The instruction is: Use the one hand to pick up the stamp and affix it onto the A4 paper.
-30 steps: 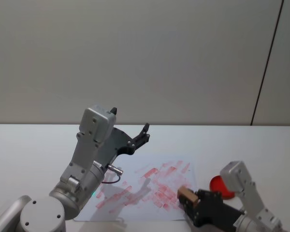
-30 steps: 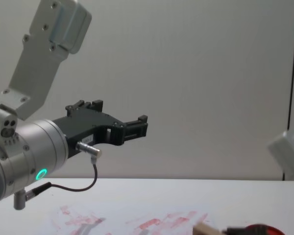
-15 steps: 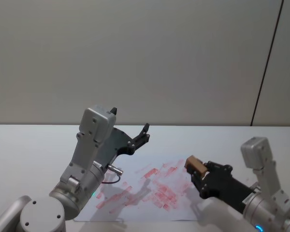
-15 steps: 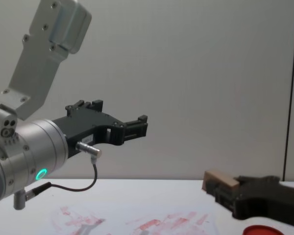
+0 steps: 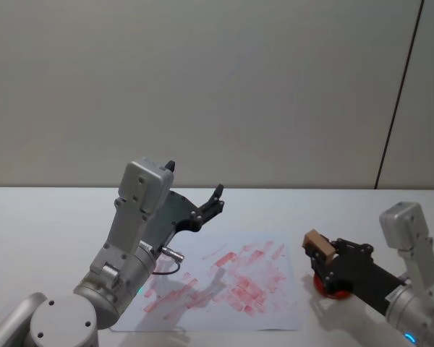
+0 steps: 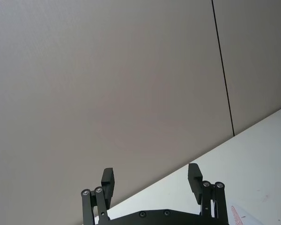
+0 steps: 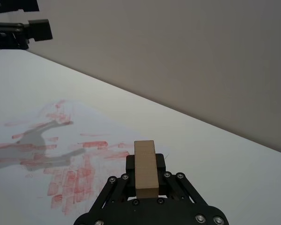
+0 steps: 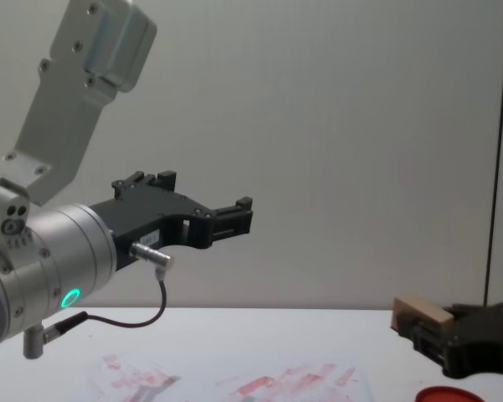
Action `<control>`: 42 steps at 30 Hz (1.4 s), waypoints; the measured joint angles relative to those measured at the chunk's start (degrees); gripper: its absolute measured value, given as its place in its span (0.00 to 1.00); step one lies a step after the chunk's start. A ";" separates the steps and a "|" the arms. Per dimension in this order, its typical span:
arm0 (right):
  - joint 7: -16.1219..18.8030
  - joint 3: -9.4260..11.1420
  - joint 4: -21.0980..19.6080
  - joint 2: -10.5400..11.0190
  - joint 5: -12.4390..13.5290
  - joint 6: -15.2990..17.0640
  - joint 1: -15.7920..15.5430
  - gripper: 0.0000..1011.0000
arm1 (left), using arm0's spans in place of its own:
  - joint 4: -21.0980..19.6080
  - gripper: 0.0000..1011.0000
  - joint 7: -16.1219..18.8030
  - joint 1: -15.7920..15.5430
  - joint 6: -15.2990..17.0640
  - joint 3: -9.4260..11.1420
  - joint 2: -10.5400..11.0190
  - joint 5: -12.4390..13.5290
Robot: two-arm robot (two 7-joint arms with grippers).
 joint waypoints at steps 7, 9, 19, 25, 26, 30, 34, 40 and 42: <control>-0.35 0.59 1.28 0.75 -0.93 0.34 0.03 0.22 | 0.00 0.99 0.00 0.00 0.00 0.00 0.00 0.00; -0.41 0.68 1.64 0.87 -1.11 0.41 0.09 0.22 | 0.00 0.99 0.00 0.00 0.00 0.00 0.00 0.00; -0.53 1.12 3.77 1.15 -1.18 1.09 0.62 0.22 | 0.00 0.99 0.00 0.00 0.00 0.00 0.00 0.00; -0.39 1.13 4.87 0.99 -1.07 1.53 0.98 0.22 | 0.00 0.99 0.00 0.00 0.00 0.00 0.00 0.00; -0.39 1.13 4.87 0.99 -1.07 1.53 0.98 0.22 | 0.00 0.99 0.00 0.00 0.00 0.00 0.00 0.00; -0.20 1.04 5.64 0.82 -1.06 1.94 1.23 0.22 | 0.00 0.99 0.00 0.00 0.00 0.00 0.00 0.00; -0.06 0.94 6.25 0.70 -1.11 2.32 1.40 0.22 | 0.00 0.99 0.00 0.00 0.00 0.00 0.00 0.00; 0.04 0.80 7.14 0.56 -1.36 2.76 1.61 0.22 | 0.00 0.99 0.00 0.00 0.00 0.00 0.00 0.00; 0.04 0.76 7.41 0.51 -1.46 2.92 1.67 0.22 | 0.00 0.99 0.00 0.00 0.00 0.00 0.00 0.00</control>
